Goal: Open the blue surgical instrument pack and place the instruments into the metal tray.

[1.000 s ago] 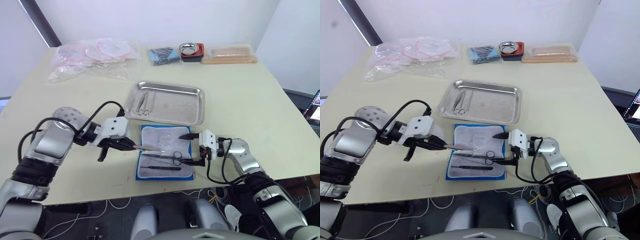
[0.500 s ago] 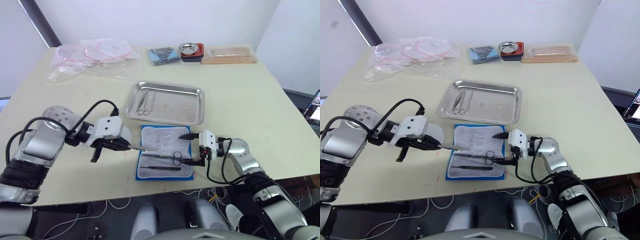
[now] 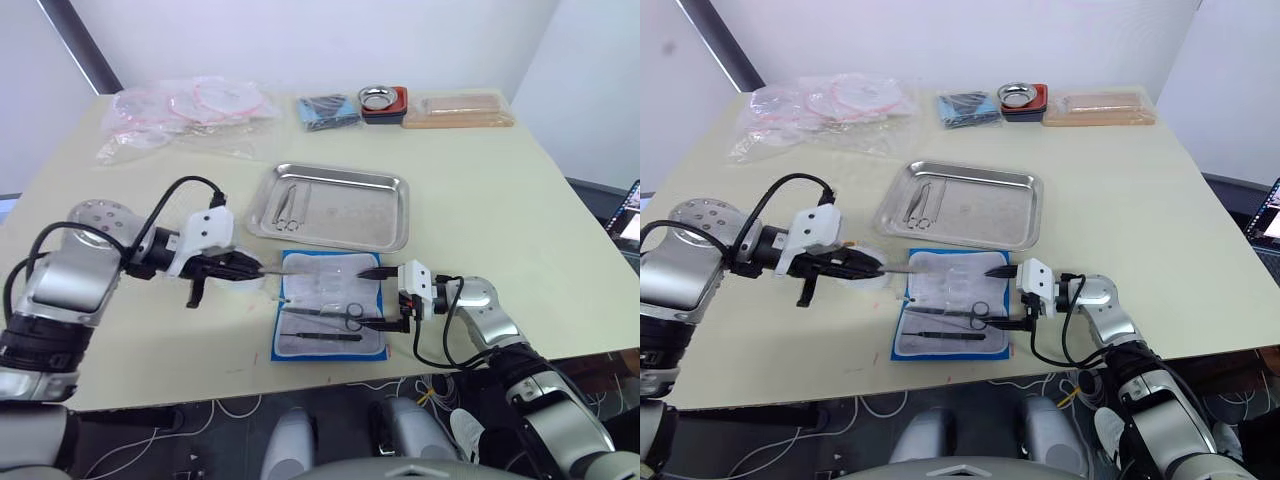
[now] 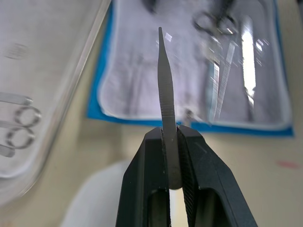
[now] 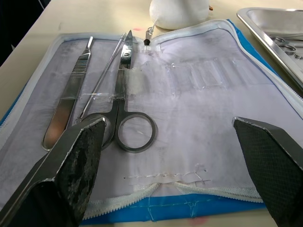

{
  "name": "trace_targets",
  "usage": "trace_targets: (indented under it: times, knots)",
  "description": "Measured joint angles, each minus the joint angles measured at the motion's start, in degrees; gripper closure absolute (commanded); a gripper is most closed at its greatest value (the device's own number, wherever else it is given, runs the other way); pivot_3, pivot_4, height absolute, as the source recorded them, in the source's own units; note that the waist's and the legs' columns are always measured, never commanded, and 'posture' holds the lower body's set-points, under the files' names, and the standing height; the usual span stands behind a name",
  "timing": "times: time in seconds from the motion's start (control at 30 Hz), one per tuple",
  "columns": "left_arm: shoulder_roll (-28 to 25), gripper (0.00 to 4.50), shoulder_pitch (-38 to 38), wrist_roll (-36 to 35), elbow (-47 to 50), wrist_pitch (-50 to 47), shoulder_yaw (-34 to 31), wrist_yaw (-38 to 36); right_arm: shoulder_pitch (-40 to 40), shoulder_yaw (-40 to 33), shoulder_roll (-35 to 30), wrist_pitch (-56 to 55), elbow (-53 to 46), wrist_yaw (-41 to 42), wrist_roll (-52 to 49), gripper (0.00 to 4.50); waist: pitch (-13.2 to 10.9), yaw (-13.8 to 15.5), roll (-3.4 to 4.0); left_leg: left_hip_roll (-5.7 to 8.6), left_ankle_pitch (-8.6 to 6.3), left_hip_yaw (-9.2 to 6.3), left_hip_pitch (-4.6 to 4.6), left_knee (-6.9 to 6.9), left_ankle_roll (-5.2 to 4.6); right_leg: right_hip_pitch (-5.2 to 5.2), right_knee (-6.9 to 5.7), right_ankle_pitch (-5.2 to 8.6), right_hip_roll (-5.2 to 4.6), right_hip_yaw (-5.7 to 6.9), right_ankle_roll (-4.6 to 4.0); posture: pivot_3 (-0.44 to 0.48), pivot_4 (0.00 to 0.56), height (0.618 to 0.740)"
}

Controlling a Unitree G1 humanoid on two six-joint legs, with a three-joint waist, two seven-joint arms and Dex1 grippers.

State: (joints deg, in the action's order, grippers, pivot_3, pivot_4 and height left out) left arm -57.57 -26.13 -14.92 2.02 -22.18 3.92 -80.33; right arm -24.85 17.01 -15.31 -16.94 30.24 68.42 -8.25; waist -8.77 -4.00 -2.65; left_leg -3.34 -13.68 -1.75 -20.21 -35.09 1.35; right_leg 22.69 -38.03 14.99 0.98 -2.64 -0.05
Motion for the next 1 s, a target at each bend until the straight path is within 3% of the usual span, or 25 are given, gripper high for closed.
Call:
trace_targets:
  times: [0.17,0.27,0.5,0.7,1.0]
  knots:
    - [3.99,4.41,0.12,-2.33,3.62,-7.95,-1.84,7.28,0.01,0.00,0.03,-0.04,0.00,0.05,0.05,0.00,0.01,0.00,-0.05,0.00,0.00,-0.03,0.03,0.00,0.00,-0.04,-0.03,0.00,0.04,0.02,0.01,0.000,0.150,0.740]
    - [8.39,4.41,-0.03,-2.73,5.62,-13.93,-2.45,15.29,0.04,0.00,0.09,-0.05,0.03,-0.06,0.15,0.00,0.01,-0.03,-0.06,0.01,0.00,-0.04,0.10,0.00,0.00,-0.12,-0.04,-0.01,0.07,0.02,0.01,0.000,0.150,0.740]
    - [26.47,4.41,-2.66,-2.67,8.84,-29.55,-7.65,41.86,-0.14,0.00,0.52,-0.32,0.85,-0.31,0.40,0.00,-0.01,-0.19,-0.26,0.05,-0.01,-0.11,0.44,0.01,0.02,-0.56,-0.01,-0.10,0.08,-0.01,0.17,0.000,0.150,0.740]
    - [34.37,4.41,-3.05,1.49,9.03,-30.92,-8.34,56.94,-0.10,0.00,0.41,-0.79,0.94,-0.12,0.49,0.00,-0.01,0.00,-0.27,0.05,-0.01,-0.32,0.45,0.05,0.03,-0.62,-0.04,-0.15,0.07,0.12,0.25,0.000,0.150,0.740]
    - [42.56,4.41,-6.42,6.97,4.40,-30.61,-6.11,69.07,-0.08,-0.01,0.20,-0.85,0.99,-0.08,0.51,0.00,0.02,0.00,-0.30,0.14,-0.01,-0.31,0.48,0.05,0.04,-0.90,0.02,-0.15,0.08,0.14,0.25,0.000,0.150,0.740]
